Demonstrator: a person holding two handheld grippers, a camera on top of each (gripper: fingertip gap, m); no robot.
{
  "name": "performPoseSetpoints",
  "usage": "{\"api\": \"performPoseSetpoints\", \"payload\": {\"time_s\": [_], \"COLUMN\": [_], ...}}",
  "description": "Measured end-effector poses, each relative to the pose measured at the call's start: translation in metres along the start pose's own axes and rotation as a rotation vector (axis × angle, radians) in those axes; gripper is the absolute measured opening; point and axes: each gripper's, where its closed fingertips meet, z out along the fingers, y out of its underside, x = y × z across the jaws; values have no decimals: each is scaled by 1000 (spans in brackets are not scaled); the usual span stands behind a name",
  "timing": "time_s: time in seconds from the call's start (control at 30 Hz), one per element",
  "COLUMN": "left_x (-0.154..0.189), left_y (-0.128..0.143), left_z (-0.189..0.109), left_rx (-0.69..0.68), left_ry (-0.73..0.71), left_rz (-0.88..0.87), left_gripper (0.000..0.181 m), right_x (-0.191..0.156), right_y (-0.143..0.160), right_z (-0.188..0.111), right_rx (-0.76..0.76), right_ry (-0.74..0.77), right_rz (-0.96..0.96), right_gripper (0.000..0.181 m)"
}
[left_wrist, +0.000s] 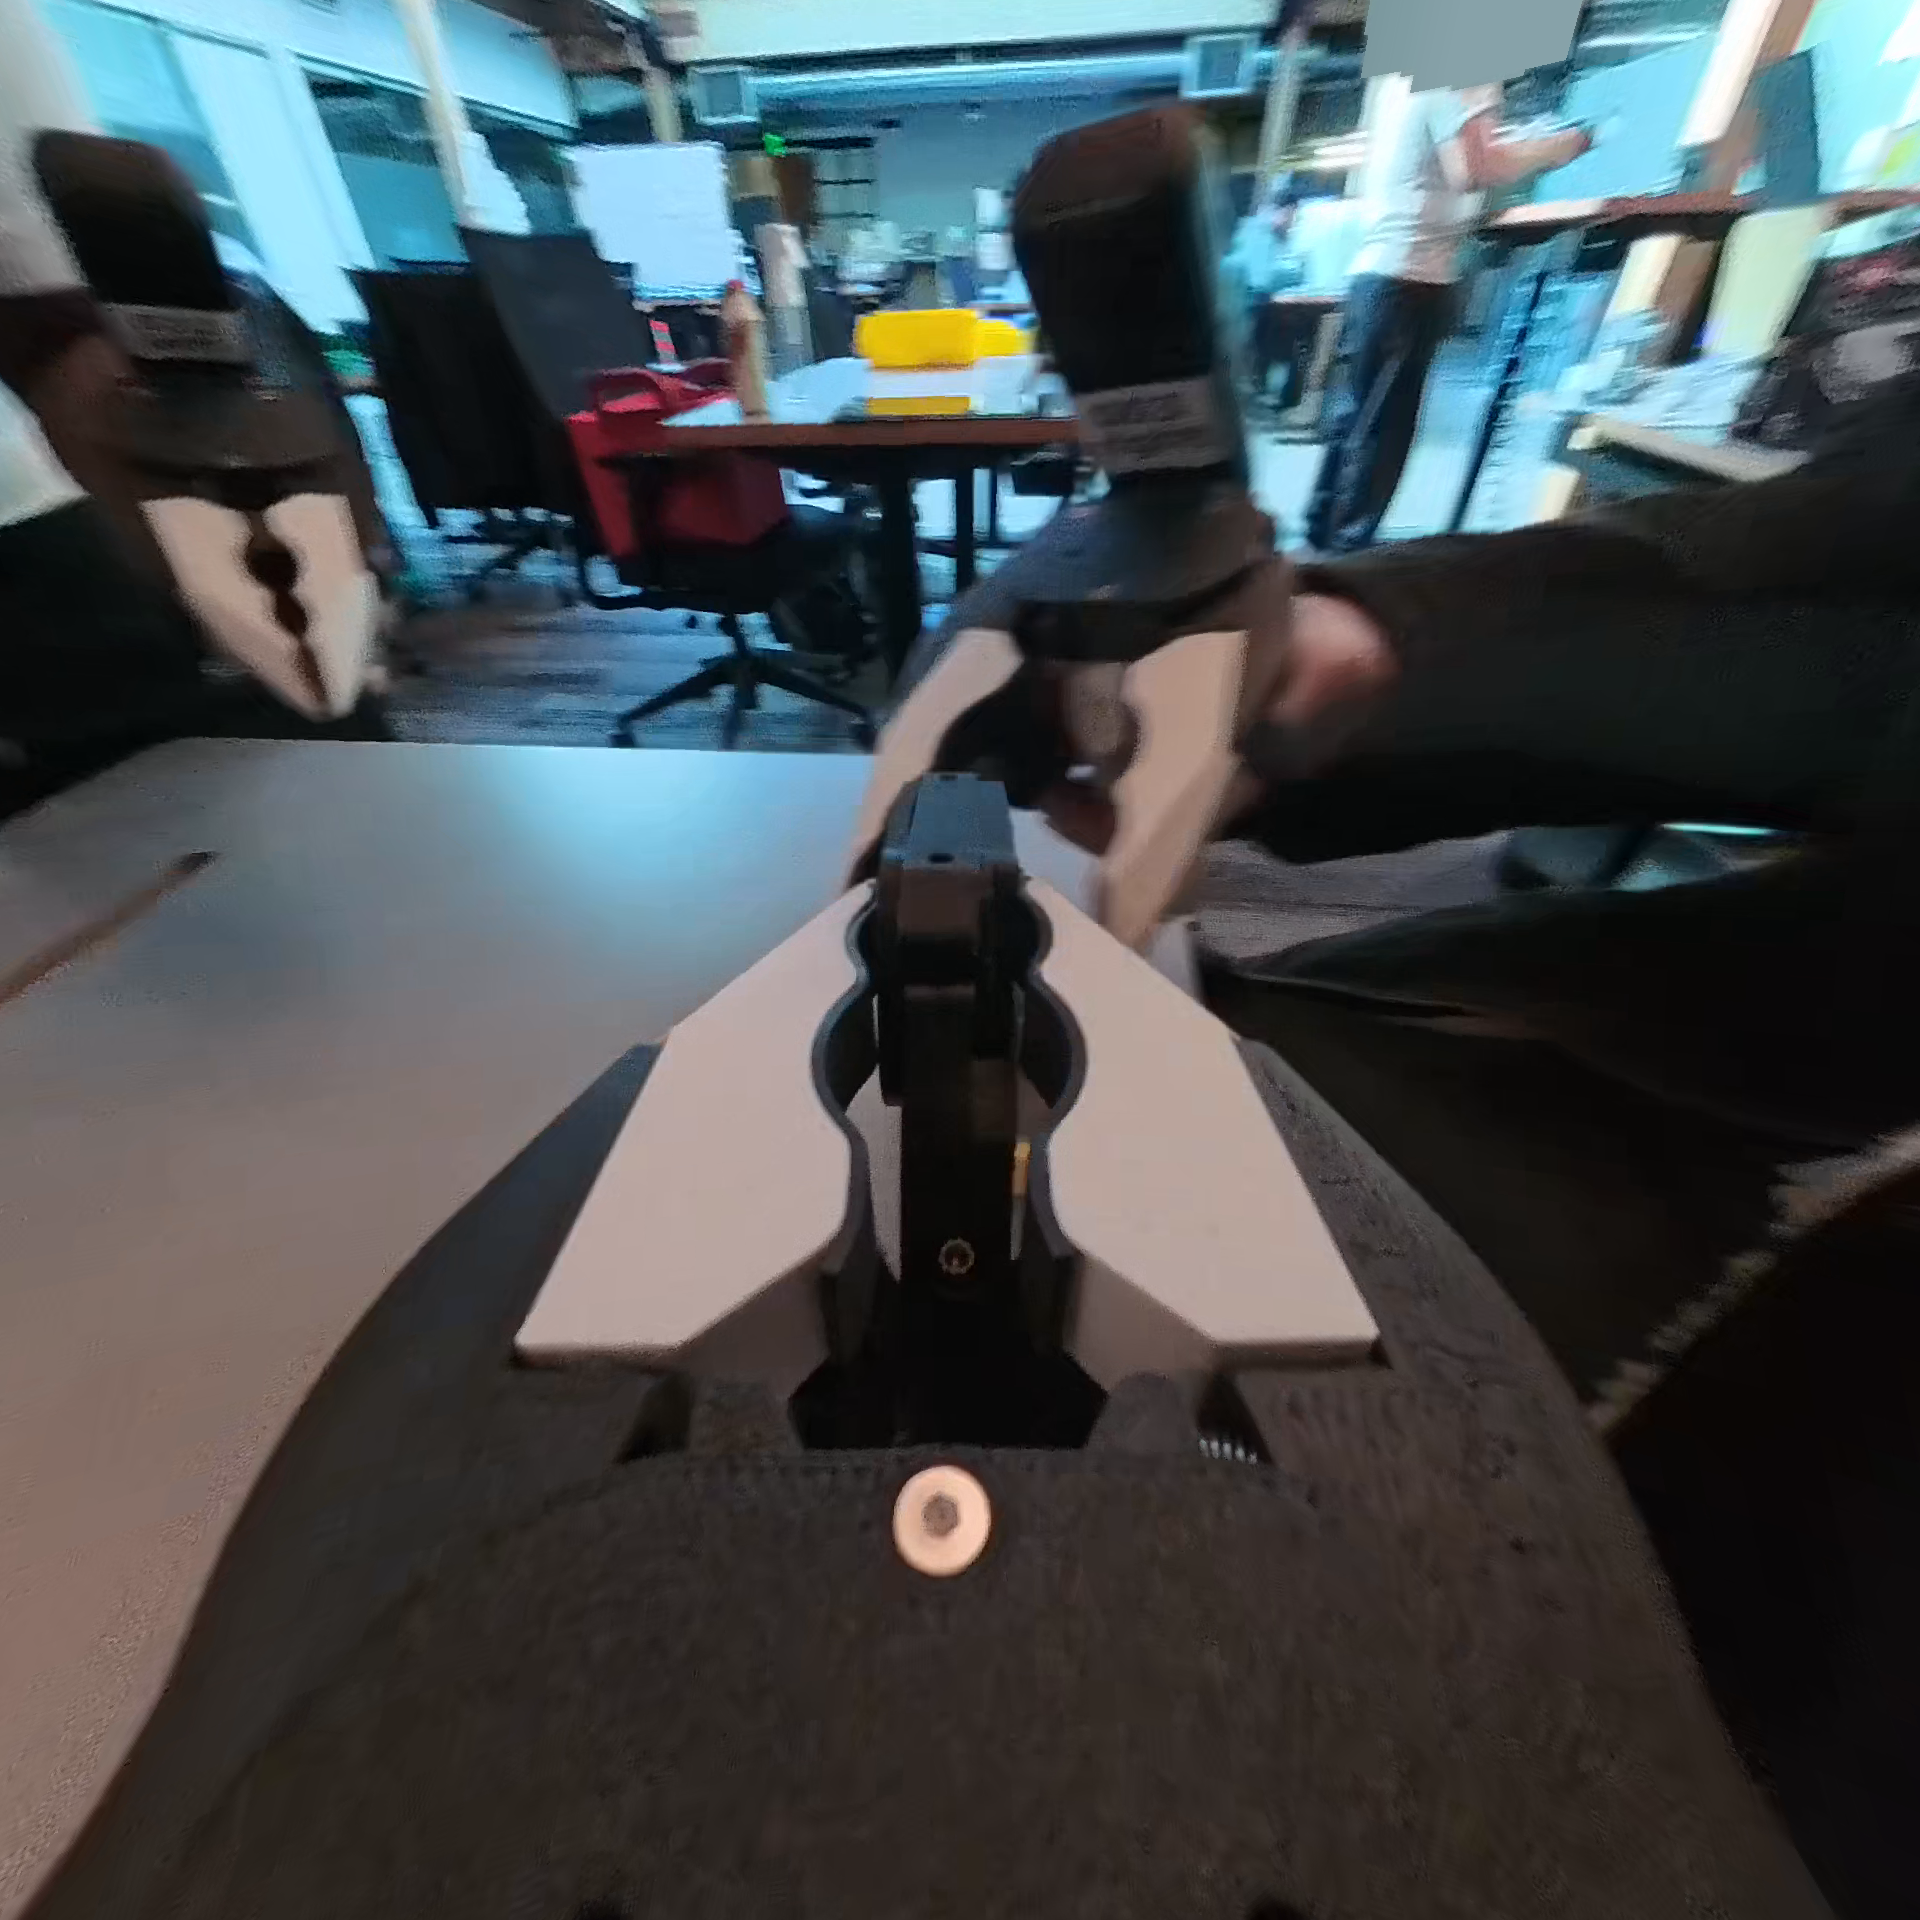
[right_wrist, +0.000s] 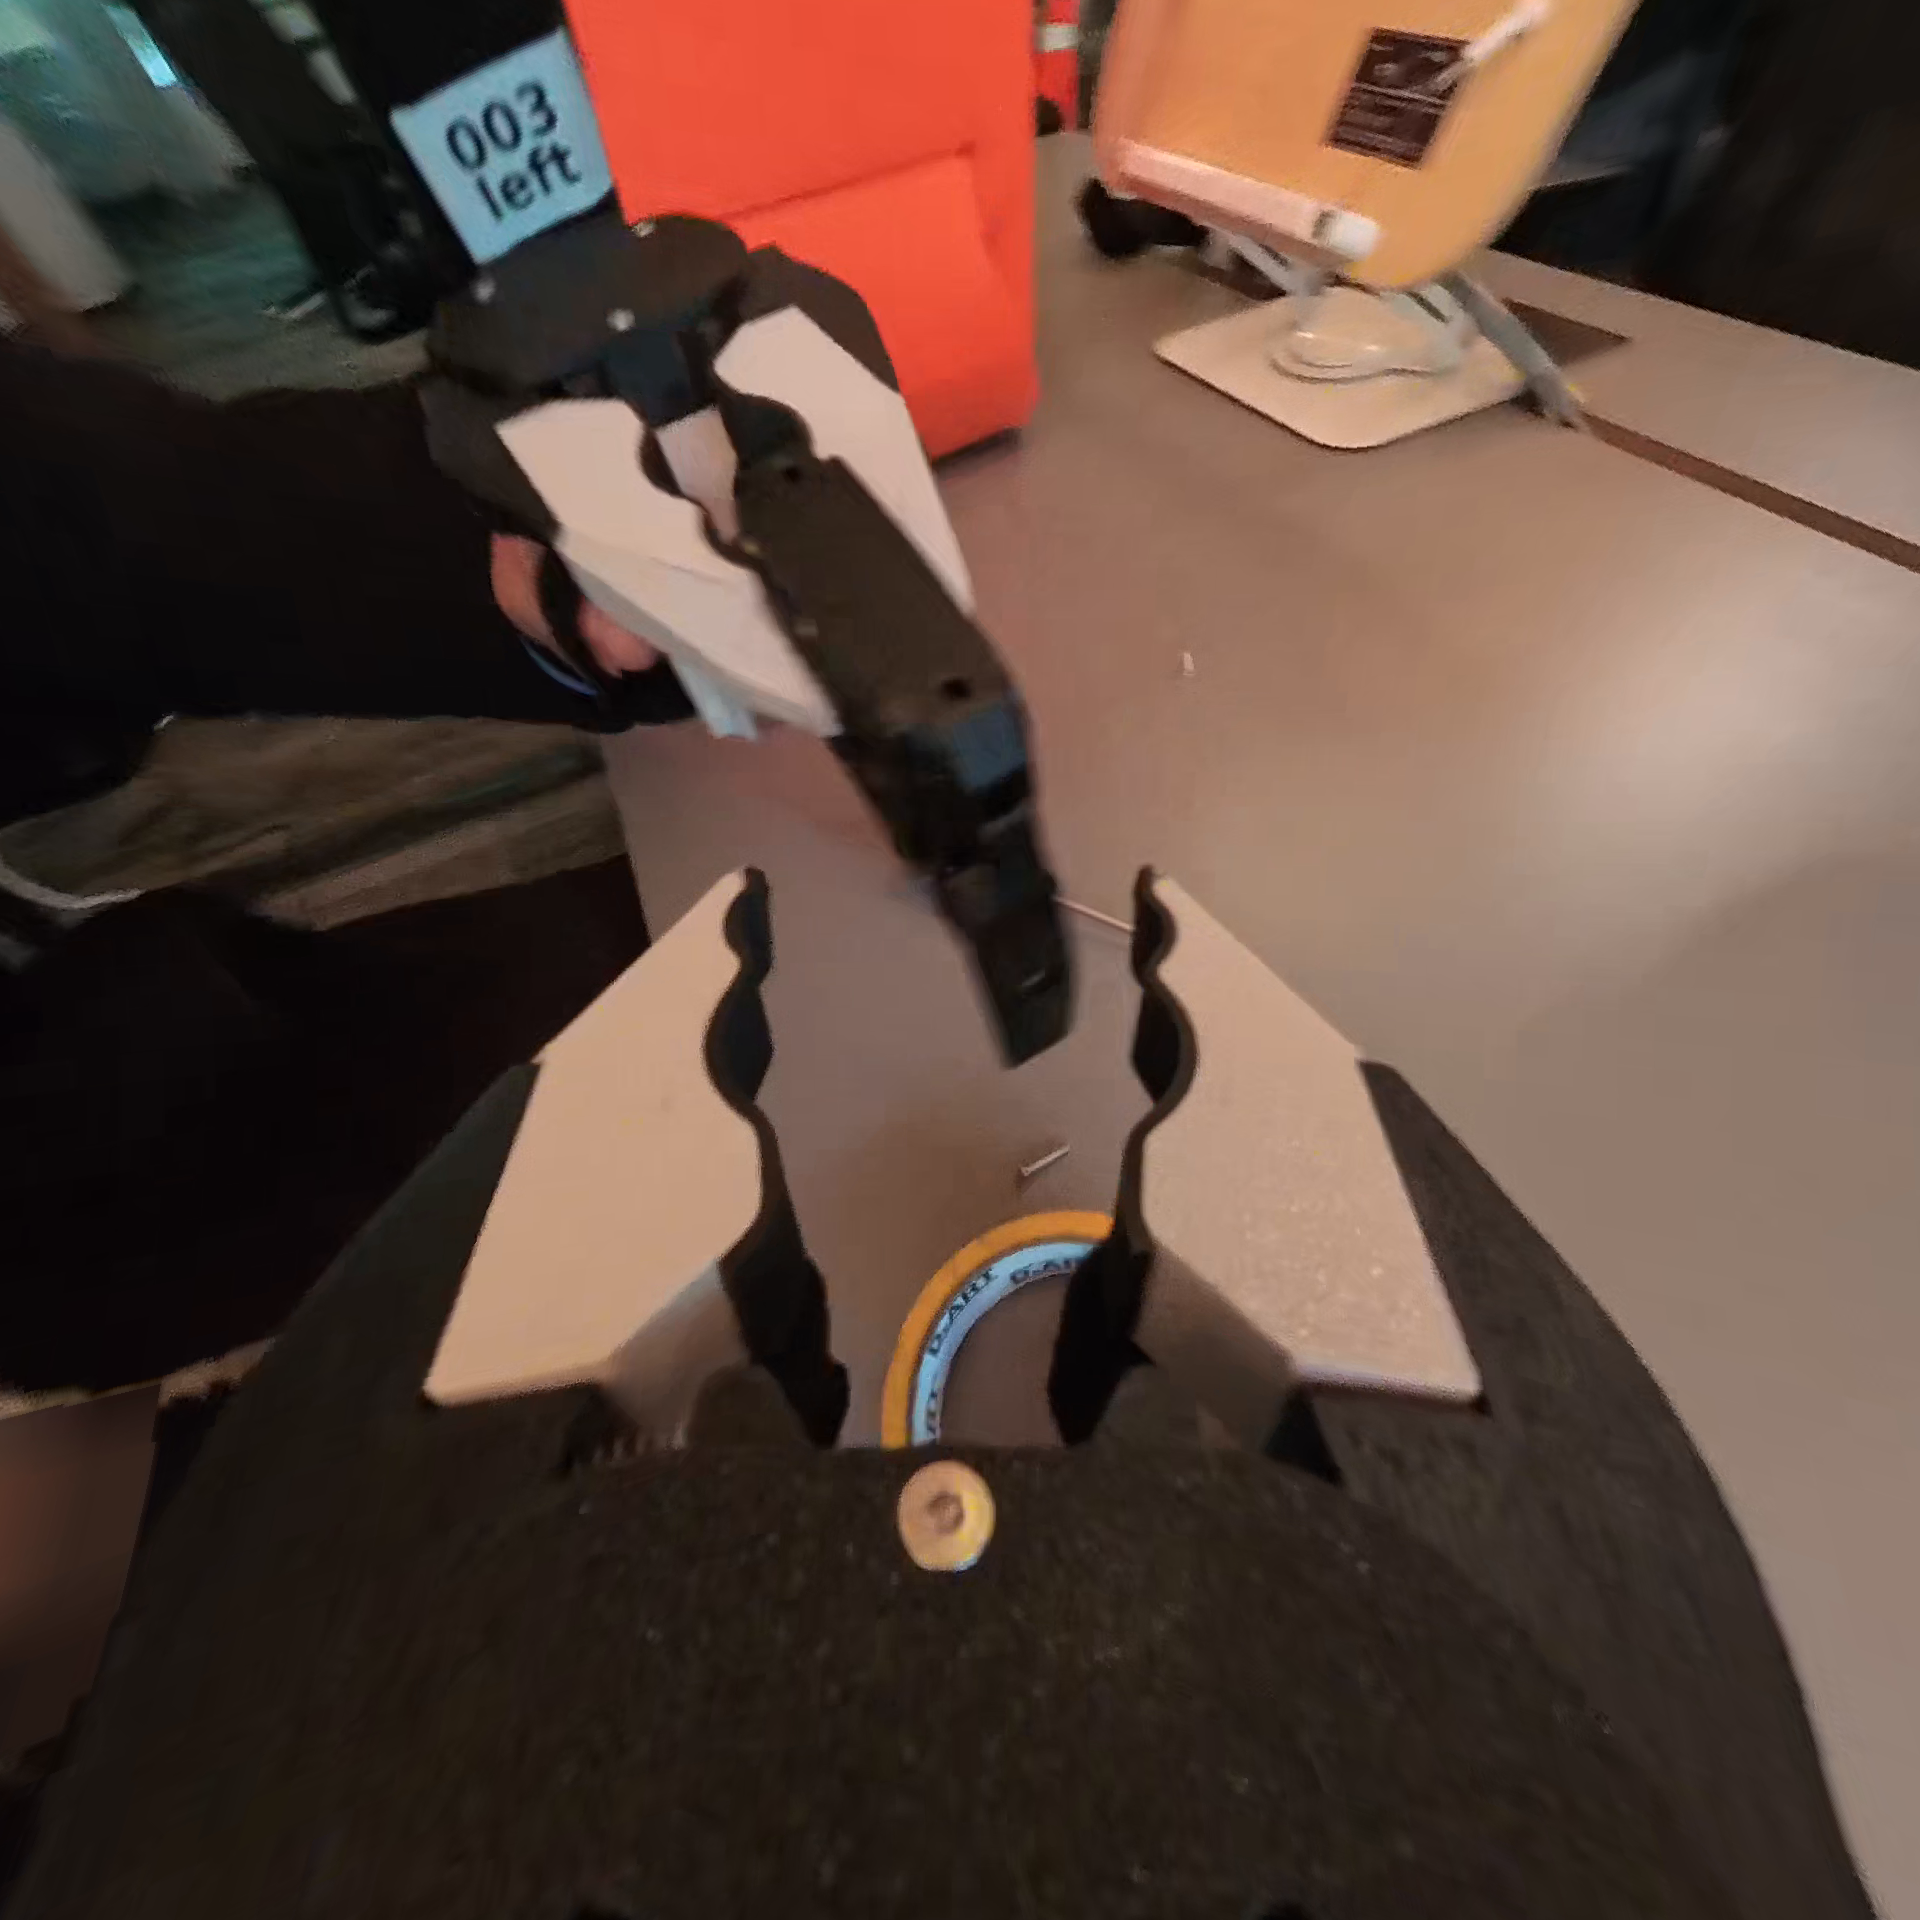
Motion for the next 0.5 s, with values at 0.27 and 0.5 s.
{"api": "performPoseSetpoints", "payload": {"time_s": [0.27,0.5], "left_x": [9,-26], "left_y": [41,97], "left_z": [-25,-58], "left_rx": [-285,-335], "left_ry": [-112,-305], "left_rz": [-42,-288], "left_gripper": [26,41], "right_x": [-21,58], "right_y": [25,38], "right_z": [-9,-13], "right_rx": [-102,-225], "right_ry": [-211,16], "right_rz": [-140,-406], "right_gripper": [16,15]}}
